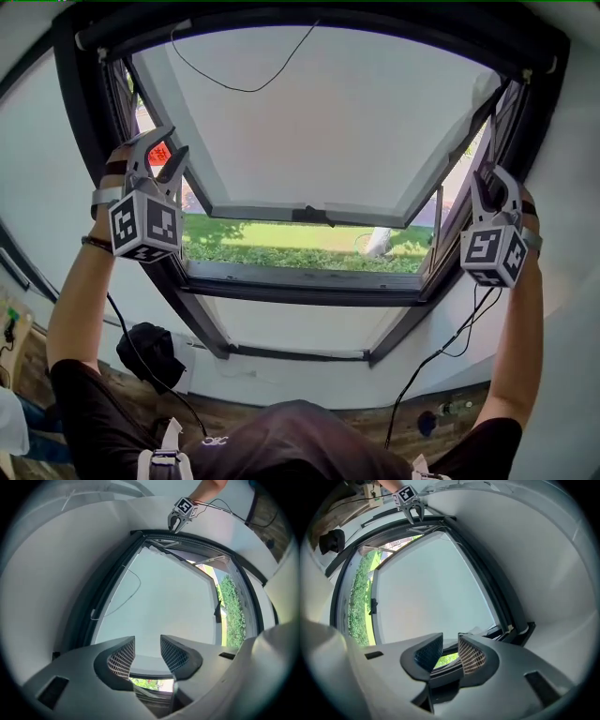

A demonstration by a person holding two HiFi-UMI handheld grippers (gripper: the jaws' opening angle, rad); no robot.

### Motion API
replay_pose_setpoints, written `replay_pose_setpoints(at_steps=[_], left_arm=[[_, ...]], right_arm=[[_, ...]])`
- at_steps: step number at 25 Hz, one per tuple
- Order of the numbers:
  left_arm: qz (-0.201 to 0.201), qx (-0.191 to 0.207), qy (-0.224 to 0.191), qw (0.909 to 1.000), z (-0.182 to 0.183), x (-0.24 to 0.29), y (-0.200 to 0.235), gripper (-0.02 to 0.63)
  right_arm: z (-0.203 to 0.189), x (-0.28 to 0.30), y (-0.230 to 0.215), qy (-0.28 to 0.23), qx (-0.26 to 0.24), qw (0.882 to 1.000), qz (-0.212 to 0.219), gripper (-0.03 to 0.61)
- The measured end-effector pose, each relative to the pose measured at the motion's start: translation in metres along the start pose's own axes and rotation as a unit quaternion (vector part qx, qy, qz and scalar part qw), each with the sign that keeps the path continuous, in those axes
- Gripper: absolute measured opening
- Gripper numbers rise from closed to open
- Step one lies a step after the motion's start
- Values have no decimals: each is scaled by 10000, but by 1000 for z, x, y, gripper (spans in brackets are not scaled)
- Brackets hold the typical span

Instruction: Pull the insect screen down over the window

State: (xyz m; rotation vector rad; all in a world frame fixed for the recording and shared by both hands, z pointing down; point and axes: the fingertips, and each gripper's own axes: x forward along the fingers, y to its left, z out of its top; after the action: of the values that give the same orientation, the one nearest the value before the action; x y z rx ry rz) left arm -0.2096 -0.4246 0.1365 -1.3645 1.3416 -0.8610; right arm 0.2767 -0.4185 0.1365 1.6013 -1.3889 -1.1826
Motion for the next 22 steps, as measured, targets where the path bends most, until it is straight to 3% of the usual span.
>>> replay_pose_setpoints(at_steps=[4,8,10,16,22], left_arm=[[413,456,19,9981,9,0,58,153],[677,441,114,9967,11,6,114,155],[780,427,164,9959,8,9,140,121],[569,440,409,9966,-3,31,175,92],[-8,679,696,9953,-8,54,164,92]], right_arm=[[29,4,-49,-374,350,9983,-280,95],[46,7,-83,-467,192,9978,-439,74],[50,9,-96,-435,128,9979,-456,75],[58,20,-130,-318,60,9979,-555,67],[74,36,-148,-261,-92,9979,-578,67]])
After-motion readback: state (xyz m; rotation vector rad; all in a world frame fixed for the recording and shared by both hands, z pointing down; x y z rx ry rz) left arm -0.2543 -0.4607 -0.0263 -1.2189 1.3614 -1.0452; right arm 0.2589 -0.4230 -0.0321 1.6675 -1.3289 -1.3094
